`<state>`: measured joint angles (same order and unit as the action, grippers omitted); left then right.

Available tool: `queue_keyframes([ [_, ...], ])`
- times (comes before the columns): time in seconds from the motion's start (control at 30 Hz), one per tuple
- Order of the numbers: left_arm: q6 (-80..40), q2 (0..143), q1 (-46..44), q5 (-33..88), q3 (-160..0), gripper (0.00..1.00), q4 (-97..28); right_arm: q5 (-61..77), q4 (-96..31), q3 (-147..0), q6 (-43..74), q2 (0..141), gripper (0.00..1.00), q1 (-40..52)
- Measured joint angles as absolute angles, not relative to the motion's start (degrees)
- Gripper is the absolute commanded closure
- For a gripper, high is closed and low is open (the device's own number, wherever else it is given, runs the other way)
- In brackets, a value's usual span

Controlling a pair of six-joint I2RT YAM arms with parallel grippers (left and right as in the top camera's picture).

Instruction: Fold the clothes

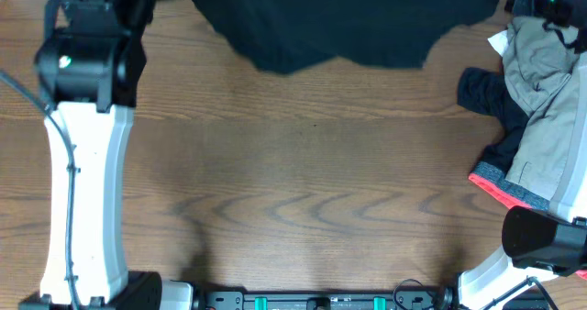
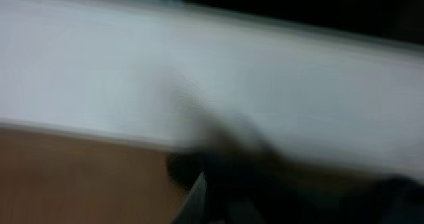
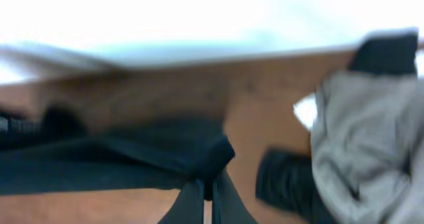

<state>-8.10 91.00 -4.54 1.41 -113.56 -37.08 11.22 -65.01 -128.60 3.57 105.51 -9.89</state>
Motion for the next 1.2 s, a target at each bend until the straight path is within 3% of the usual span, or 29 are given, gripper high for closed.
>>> queue_keyframes([
  [0.2,-7.6,92.9,-4.6,9.9,-112.5,0.94,-67.3,7.4,-78.7,-124.8,2.5,106.3,0.99,-9.9],
  [0.37,-7.4,96.1,-4.6,9.8,-106.5,0.94,-79.7,6.2,-85.9,-117.1,2.0,106.5,0.99,-9.9],
  [0.7,-7.5,96.4,-4.6,8.8,-89.8,0.94,-80.8,4.4,-88.1,-96.9,2.0,106.5,0.99,-10.0],
  [1.2,-7.7,96.4,-4.6,8.8,-82.9,0.94,-84.5,0.5,-95.6,-94.3,4.5,106.5,0.99,-10.0],
])
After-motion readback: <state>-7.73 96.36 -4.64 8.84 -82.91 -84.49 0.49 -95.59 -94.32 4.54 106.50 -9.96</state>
